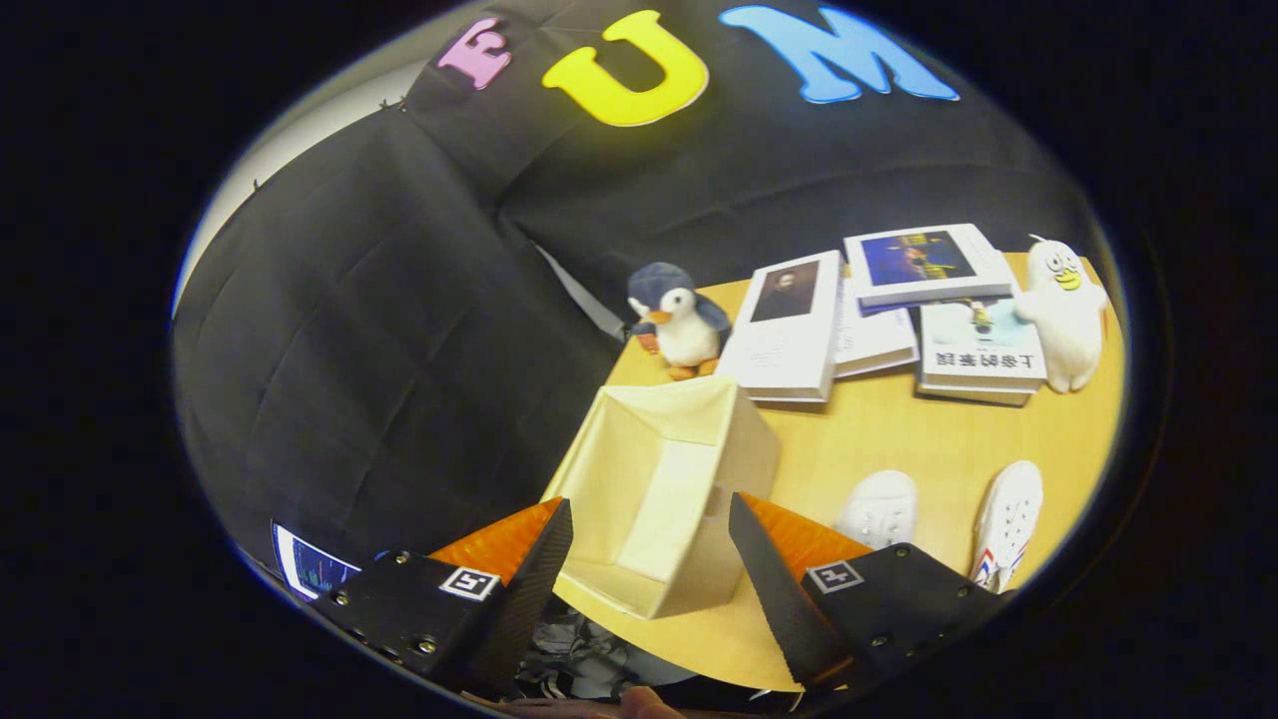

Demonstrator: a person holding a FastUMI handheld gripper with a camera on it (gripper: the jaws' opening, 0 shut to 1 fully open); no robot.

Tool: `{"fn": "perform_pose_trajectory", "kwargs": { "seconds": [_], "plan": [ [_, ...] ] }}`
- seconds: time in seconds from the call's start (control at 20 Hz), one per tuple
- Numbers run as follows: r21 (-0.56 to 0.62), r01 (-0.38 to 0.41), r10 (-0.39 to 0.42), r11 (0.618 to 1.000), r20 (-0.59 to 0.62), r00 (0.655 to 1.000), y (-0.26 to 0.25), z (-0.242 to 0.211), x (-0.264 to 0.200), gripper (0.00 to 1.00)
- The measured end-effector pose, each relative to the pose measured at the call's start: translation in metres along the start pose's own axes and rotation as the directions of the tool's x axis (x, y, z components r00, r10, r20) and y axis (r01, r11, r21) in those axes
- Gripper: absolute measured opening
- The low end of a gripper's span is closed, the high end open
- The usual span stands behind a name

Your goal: Open the storage box then place both shoes into the box .Put the left shoe in first, then the right shoe, with the right side of both shoes facing outward in a uniform manner.

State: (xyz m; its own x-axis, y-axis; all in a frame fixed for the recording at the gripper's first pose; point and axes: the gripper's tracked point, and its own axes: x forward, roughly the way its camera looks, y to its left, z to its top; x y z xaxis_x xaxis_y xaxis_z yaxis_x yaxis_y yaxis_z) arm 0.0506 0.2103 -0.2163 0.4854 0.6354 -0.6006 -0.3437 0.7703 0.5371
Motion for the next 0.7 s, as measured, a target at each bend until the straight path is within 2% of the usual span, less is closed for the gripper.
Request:
{"fn": "perform_pose_trajectory", "kwargs": {
  "seconds": [0.25, 0.7],
  "plan": [
    [0.004, 0.139, -0.139, 0.99, -0.017, 0.99, -0.067, -0.028, -0.019, 0.96],
    [-0.066, 0.297, -0.303, 0.953, -0.135, 0.943, -0.151, -0.092, -0.017, 0.96]
  ]
}}
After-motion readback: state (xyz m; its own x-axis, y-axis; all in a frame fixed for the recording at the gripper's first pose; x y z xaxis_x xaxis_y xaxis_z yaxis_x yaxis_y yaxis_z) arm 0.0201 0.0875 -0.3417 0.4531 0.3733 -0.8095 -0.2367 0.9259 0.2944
